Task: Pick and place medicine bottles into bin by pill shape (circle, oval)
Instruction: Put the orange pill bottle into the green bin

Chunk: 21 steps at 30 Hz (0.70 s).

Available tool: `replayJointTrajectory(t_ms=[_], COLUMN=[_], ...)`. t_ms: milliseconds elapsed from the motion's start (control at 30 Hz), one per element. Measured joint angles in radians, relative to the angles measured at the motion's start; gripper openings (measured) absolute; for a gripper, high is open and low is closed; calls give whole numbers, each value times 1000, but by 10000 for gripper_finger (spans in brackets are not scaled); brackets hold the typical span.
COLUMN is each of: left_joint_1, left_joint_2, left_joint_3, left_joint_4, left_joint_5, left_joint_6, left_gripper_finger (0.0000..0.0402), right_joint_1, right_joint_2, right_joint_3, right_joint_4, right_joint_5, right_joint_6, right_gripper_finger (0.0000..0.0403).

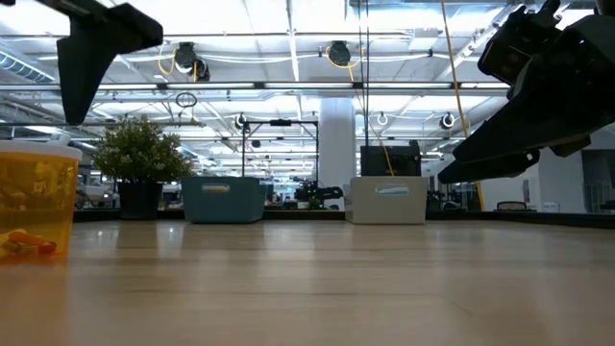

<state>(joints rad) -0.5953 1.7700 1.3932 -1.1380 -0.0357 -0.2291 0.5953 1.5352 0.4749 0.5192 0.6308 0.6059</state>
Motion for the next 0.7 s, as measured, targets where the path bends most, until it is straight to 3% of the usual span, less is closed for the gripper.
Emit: replayJointTrajectory(t_ms=[700], left_joint_1=[39], left_joint_2=[11], left_joint_3=[-148], left_joint_4=[170], left_joint_5=[-26], left_joint_6=[0], left_gripper_finger=[323], right_joint_1=[2], right_joint_2=[0], right_joint_3=[0], right_joint_4=[0], right_joint_5=[-3], right_joint_6=[2], right_gripper_finger=[341])
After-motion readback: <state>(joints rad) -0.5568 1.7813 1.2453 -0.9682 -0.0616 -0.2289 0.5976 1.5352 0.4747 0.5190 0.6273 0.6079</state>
